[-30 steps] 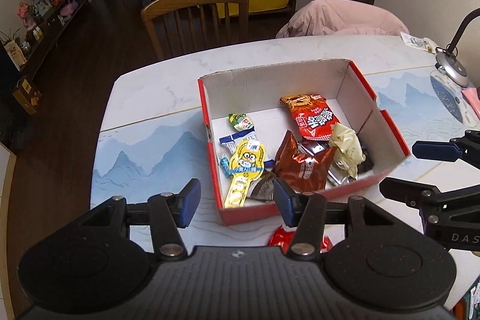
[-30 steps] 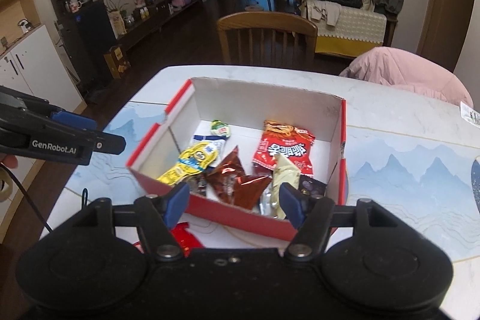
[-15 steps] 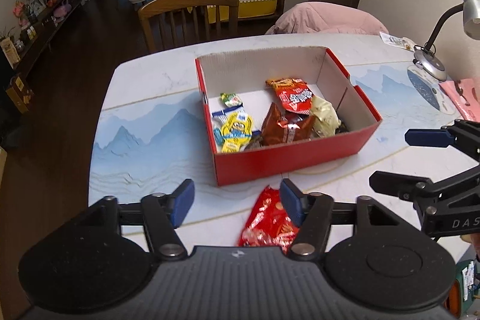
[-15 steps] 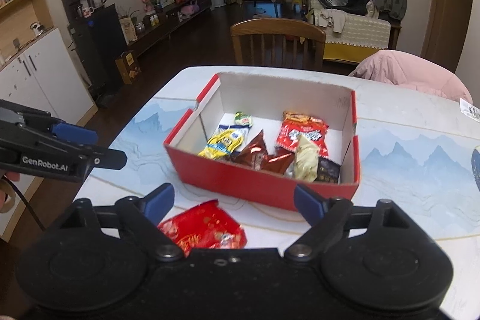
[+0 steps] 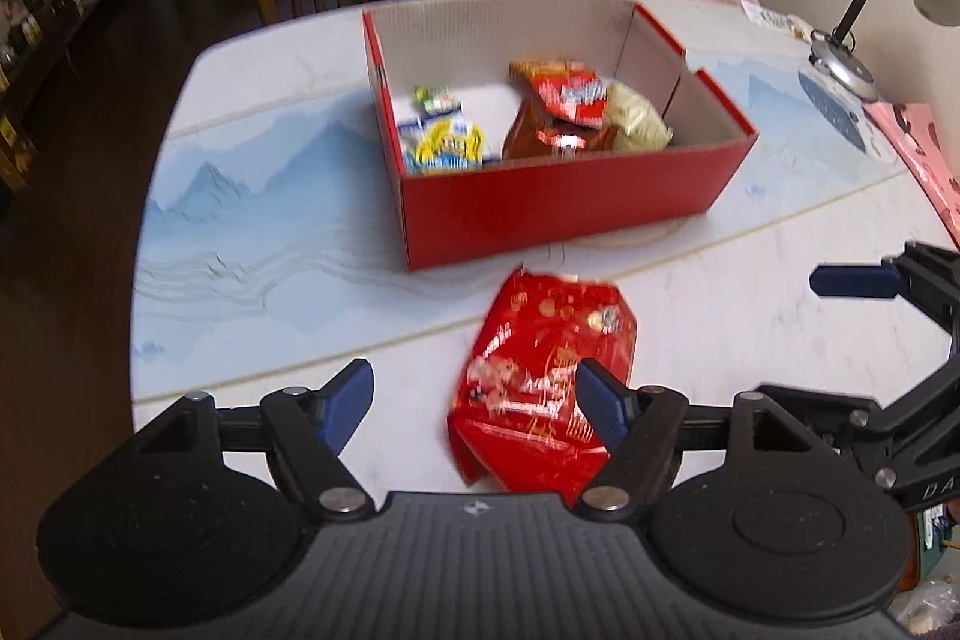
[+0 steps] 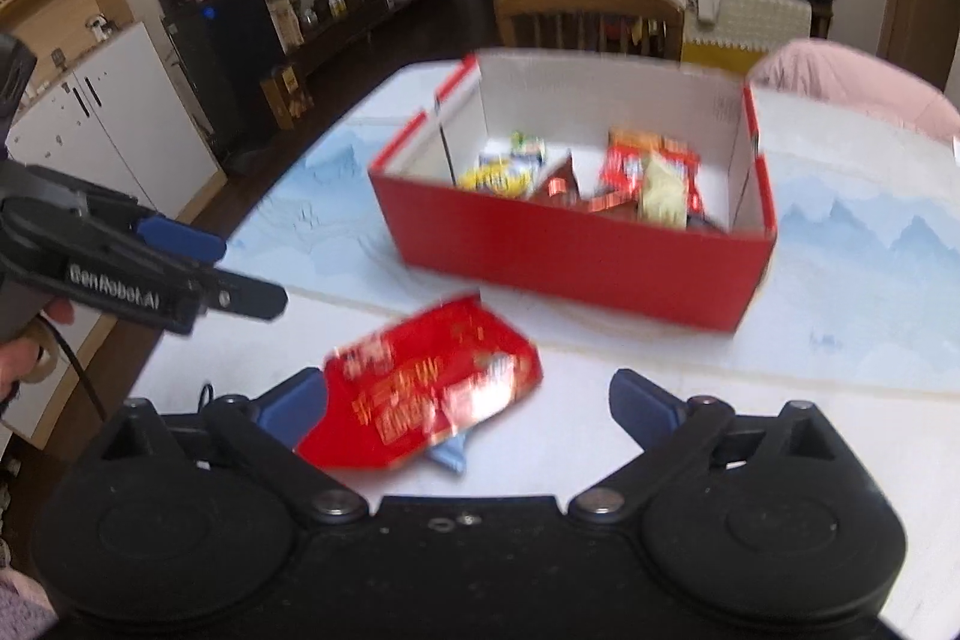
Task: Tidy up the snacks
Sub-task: 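Grasp the red gift-print bag with the left tool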
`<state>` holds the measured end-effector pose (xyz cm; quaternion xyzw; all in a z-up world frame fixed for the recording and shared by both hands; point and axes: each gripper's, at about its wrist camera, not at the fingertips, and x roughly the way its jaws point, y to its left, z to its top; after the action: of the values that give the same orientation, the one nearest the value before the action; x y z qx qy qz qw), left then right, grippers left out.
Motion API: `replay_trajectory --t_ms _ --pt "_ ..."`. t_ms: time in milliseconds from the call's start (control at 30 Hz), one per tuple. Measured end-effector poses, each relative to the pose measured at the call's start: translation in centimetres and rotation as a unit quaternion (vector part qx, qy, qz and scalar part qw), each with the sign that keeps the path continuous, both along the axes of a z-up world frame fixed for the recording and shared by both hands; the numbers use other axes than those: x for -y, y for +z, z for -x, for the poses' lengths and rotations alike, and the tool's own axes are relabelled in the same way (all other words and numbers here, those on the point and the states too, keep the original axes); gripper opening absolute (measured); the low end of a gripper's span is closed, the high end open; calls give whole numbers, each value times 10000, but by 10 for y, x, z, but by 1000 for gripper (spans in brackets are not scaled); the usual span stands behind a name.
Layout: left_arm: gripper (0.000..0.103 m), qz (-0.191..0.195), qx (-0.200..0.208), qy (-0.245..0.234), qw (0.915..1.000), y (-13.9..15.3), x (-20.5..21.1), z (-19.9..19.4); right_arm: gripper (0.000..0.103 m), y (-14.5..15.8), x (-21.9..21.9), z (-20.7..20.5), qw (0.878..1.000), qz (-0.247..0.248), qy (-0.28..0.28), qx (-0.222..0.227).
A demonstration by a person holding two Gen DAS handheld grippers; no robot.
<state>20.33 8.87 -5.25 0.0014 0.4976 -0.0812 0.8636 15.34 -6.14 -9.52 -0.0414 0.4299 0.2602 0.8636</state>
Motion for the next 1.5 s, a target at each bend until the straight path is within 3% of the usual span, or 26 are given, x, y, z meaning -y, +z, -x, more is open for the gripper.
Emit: replay_trajectory --t_ms 133,333,467,700,900,1133,1300,1500 --pt "74 61 -326 -194 9993 -25 1 -6 101 -21 6 3 9996 90 -118 -231" --pt "74 -183 -646 -604 9959 -54 21 -17 97 -40 15 8 9989 161 59 -443" --pt "74 -259 -802 -838 9929 -63 33 -33 97 -48 20 8 9981 157 126 -575" --pt "74 -379 -968 -836 9911 -73 54 -64 97 -54 29 -1 9977 144 0 -667" --pt "74 -599 -878 -1086 9884 -74 80 -69 97 -59 42 -10 9969 94 -138 -772" --pt "74 -127 -1314 -656 9891 -89 70 -90 97 -64 44 -21 9959 -9 -154 -895" --pt "74 418 -1276 -396 9902 -78 46 -92 93 -69 35 -40 9929 -393 -155 -1115" --pt "74 326 -1278 209 9910 -85 9 -91 85 -84 19 -58 9863 -636 -167 -1511"
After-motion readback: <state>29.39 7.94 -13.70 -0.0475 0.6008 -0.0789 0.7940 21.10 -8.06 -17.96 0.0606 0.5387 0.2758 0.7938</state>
